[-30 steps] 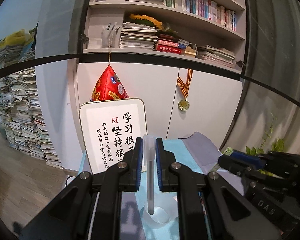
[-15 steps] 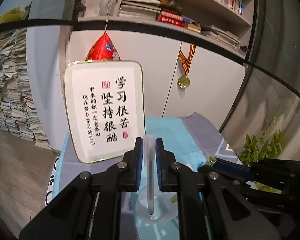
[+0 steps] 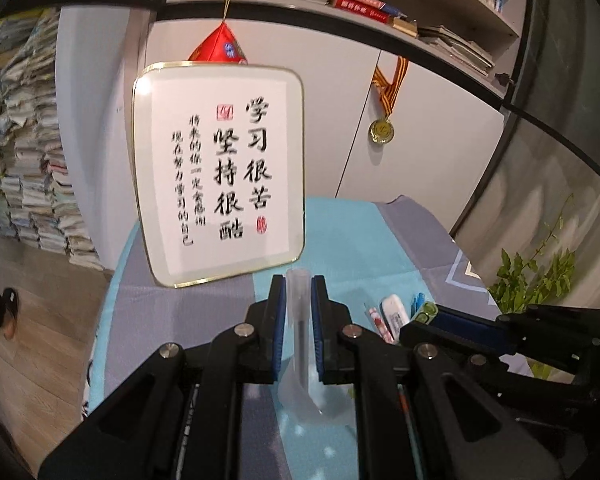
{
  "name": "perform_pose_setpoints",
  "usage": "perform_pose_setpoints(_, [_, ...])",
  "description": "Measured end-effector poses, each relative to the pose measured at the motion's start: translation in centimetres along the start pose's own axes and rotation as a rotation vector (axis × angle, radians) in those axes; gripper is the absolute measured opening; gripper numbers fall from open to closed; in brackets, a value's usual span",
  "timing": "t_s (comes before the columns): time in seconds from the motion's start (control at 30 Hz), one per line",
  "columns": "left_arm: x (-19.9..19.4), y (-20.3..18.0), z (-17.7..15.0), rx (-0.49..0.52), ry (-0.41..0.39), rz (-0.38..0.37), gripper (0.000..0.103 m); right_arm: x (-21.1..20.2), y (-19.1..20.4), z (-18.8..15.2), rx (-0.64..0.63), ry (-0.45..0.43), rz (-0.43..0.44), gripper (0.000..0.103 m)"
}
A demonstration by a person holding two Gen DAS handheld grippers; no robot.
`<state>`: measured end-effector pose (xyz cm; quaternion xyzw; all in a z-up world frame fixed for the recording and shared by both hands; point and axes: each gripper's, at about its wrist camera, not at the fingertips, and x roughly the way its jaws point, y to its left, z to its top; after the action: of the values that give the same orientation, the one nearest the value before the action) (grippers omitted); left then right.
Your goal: Organize stationery
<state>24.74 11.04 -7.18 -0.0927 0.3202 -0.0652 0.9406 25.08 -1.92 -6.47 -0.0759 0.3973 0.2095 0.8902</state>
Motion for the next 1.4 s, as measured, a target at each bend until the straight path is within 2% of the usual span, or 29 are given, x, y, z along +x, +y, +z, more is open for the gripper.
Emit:
perform_pose_setpoints(0.43, [0.4,1.3,-0.8,-0.056,0.022,-0.055,0.011,1.4,1.4,-0.5,-0.05,0.051,-0.092,0.016])
perform_pose_setpoints(0.6, [0.4,1.3,-0.9,-0.066,0.021,-0.074,0.011,1.5,2.1,-0.8,-0.106,0.055,-0.189,0.016])
perform_pose_setpoints(0.9, [0.5,1.6,-0.9,-0.074,0.03,-0.06,0.013,1.4,2.7,-1.2,-0.171,0.06,-0.3,0.016])
perform_pose_setpoints(1.0, [0.3,1.7,-0.9,-0.077,0.027,-0.052,0.022,1.2,2.8,-1.3,-0.175,0.065,-0.297,0.016])
perform_pose_setpoints(1.07, [-0.1,1.7,-1.0,-0.077,0.013,-0.046,0.037,0.9,2.8,-1.5,-0.175,0.064,-0.297,0.016])
perform_pose_setpoints(1.4, [-3.1,0.8,-0.7,-0.052,-0.064,-0.022,0.042,-1.6,2.5,-2.2,-0.167,0.021,-0.349,0.016])
